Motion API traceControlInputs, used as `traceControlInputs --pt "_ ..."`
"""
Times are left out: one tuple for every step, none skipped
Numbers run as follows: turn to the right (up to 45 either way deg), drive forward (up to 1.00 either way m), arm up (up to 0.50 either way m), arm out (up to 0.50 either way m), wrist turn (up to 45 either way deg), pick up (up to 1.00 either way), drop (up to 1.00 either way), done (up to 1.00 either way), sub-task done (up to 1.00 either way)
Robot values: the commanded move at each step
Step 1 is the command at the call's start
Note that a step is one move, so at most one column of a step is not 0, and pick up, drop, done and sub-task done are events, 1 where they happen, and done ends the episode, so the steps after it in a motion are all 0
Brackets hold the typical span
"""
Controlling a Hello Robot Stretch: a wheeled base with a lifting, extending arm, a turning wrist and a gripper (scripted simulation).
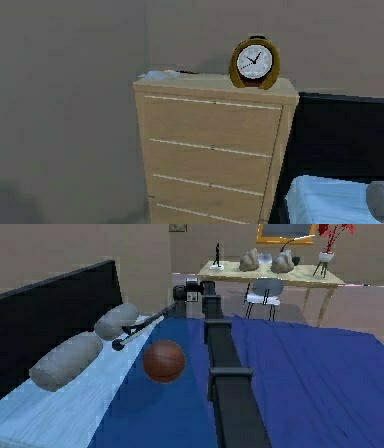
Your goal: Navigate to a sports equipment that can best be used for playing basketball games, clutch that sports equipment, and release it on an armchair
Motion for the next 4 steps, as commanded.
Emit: traceControlInputs --pt "0.0 0.00 0.00 0.00 45.0 0.00 0.00 0.00 0.00" --pt "0.0 0.00 0.00 0.00 12.0 0.00 0.00 0.00 0.00" --pt "0.0 0.00 -0.30 0.00 0.0 0.00 0.00 0.00 0.00" --pt "0.0 0.00 0.00 0.00 0.0 1.00 0.00 0.00 0.00"
